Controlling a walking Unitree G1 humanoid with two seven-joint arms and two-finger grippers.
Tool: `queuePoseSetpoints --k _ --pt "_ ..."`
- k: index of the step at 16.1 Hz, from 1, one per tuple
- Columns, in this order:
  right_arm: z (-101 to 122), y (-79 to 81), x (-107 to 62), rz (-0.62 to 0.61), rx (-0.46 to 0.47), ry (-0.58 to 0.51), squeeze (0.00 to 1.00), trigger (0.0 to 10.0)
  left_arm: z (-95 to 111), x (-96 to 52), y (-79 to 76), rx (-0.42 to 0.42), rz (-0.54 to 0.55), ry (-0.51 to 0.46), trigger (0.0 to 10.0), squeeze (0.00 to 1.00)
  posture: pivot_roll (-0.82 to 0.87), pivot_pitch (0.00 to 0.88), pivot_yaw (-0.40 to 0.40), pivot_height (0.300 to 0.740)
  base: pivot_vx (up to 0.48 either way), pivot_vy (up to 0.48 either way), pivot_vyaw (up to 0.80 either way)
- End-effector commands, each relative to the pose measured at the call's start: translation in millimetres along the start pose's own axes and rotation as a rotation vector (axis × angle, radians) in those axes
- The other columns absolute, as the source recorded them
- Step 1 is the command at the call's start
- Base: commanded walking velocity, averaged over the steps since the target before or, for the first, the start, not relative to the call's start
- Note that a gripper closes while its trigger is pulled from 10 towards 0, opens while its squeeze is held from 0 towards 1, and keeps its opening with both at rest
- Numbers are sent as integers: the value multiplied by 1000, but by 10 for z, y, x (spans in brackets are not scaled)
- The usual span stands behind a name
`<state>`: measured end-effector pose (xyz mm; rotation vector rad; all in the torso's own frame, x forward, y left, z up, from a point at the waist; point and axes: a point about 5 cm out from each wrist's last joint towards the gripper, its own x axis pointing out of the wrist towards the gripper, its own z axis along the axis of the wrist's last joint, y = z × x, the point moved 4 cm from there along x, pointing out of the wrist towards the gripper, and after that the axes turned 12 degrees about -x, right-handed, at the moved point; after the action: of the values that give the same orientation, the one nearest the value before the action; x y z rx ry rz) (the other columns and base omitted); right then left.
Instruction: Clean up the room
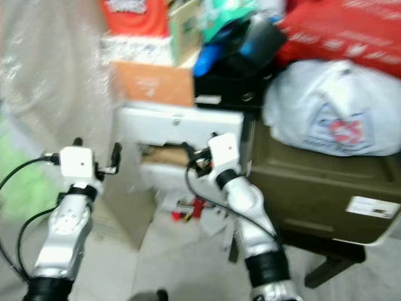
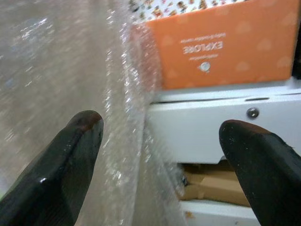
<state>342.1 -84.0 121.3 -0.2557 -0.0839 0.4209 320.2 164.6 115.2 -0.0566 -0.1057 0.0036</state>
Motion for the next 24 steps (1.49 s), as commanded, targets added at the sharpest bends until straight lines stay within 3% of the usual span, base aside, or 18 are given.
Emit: queuePoseSetpoints --k 1,4,20,22,23,24 --pt "84 29 44 6 4 -31 0 10000 36 17 59 18 17 -15 10000 0 -106 0 17 740 0 0 800" --pt "137 -24 86 -12 0 -48 0 10000 61 22 85 -13 13 -14 10000 0 -102 0 20 740 0 0 800" --pt "137 -24 86 -12 0 -48 0 10000 61 22 85 -13 13 -14 10000 0 -102 0 20 740 0 0 800" --pt "-143 -711 -153 -336 4 117 0 10000 210 -39 317 -40 15 -29 10000 0 -116 0 37 740 0 0 0" --pt "-184 -769 -191 -362 -1 141 0 10000 226 -58 328 -52 7 -31 10000 0 -116 0 38 740 0 0 0" --pt "-125 -663 -161 -288 -128 100 0 10000 157 -122 322 -51 -9 -9 10000 0 -106 0 40 740 0 0 0"
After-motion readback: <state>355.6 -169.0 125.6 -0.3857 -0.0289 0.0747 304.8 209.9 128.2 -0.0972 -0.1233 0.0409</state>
